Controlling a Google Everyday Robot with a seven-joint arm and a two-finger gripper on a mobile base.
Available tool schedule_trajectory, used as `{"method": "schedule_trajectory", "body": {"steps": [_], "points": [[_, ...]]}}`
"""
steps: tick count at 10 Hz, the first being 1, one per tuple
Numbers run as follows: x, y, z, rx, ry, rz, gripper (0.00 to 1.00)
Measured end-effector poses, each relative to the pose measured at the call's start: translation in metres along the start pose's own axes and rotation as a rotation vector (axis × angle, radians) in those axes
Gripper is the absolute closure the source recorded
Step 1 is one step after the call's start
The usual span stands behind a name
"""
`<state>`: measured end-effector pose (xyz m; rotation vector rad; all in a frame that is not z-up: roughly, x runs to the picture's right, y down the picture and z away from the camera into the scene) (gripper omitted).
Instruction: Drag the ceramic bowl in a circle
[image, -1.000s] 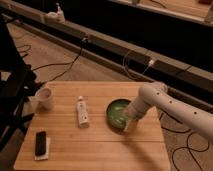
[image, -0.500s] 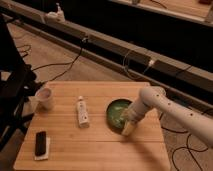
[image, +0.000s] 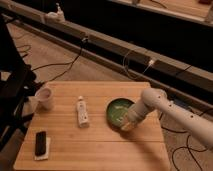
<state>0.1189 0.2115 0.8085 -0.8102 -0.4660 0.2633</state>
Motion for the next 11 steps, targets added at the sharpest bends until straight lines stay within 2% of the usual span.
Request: {"method": "schedule_trajectory", "body": {"steps": [1,2,4,6,9,11], "points": [[0.001,0.001,-0.003,0.006,-0.001,-0.005,0.97],[0.004,0.003,-0.005,0.010,-0.001,-0.003,1.00],[0.013,0.005,-0.012,0.020,0.005,0.010,1.00],[0.024,0.002,-0.021,0.024,0.033,0.029,1.00],[0.038,-0.024,-0.042,0.048,0.096,0.053,1.00],[0.031,-0.045,-0.051,0.064,0.121,0.042,1.00]]}}
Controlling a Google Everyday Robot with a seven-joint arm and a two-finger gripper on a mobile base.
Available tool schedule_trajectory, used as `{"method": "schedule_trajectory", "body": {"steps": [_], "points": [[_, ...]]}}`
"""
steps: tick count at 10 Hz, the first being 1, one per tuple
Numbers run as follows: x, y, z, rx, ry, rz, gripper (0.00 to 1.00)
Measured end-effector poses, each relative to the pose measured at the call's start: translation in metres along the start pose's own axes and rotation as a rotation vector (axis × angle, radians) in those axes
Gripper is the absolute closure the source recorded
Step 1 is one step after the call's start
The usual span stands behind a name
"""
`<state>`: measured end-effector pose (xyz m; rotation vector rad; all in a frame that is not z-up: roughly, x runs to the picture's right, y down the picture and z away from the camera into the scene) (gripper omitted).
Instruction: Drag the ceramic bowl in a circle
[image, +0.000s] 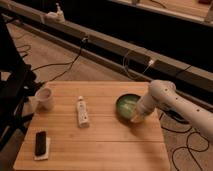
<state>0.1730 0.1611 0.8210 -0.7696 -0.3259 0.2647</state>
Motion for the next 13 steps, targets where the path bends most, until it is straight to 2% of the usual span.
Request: {"method": "schedule_trajectory", "body": {"steps": [2,4,6,8,10,12,13], "points": [[-0.024,-0.024,-0.006,0.018,0.021,-0.039,1.00],[-0.064,-0.034,0.000,0.013,0.022,-0.114,1.00],[-0.105,-0.024,0.015,-0.013,0.005,-0.204,1.00],[-0.128,-0.001,0.028,-0.047,-0.020,-0.265,1.00],[-0.129,0.027,0.037,-0.069,-0.042,-0.285,1.00],[-0.101,0.051,0.037,-0.069,-0.042,-0.257,1.00],[-0.082,0.058,0.033,-0.061,-0.047,-0.219,1.00]]}}
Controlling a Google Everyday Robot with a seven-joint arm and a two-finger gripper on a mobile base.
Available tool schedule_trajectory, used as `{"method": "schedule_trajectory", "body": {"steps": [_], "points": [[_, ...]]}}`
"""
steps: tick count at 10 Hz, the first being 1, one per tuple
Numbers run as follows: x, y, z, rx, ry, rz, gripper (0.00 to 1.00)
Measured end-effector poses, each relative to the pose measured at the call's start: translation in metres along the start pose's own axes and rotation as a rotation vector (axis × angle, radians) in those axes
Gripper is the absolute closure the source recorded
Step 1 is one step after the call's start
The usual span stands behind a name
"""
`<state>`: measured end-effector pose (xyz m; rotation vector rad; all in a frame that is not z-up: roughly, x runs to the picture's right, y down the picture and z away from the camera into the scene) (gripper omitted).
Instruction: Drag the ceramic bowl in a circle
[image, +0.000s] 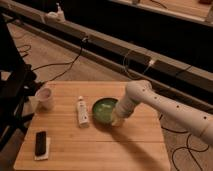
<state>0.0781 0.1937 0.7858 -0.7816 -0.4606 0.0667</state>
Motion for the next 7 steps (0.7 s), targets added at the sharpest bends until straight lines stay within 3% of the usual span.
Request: {"method": "schedule_trajectory", "body": {"steps": [2,4,6,7], "points": [[0.045,0.011,-0.012,0.023,0.005,0.100,1.00],[0.084,0.003,-0.025,0.034,0.030,0.181,1.00],[0.098,-0.025,-0.030,0.028,0.065,0.209,1.00],[0.092,-0.045,-0.029,0.020,0.077,0.200,1.00]]}}
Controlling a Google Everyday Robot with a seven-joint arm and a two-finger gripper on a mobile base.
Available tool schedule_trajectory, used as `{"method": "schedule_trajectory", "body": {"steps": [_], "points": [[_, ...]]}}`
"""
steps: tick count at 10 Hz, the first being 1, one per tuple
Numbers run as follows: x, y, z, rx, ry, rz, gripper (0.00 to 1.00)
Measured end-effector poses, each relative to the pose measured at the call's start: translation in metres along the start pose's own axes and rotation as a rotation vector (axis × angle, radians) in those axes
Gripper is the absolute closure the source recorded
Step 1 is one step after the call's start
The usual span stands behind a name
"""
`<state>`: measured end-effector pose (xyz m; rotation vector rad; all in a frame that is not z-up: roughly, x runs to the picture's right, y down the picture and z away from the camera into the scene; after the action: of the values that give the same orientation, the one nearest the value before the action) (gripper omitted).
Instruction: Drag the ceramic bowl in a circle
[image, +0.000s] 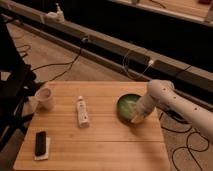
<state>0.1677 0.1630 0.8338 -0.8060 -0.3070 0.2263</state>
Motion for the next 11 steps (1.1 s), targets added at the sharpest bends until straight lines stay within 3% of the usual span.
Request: {"method": "schedule_trajectory", "body": {"steps": [3,6,9,11], "points": [[-0.050,-0.024,0.013,-0.028,0.009,-0.092,1.00],[-0.099,-0.001,0.029,-0.064,-0.009,-0.232,1.00],[-0.103,0.040,0.034,-0.075,-0.035,-0.278,1.00],[-0.078,0.062,0.032,-0.066,-0.031,-0.230,1.00]]}}
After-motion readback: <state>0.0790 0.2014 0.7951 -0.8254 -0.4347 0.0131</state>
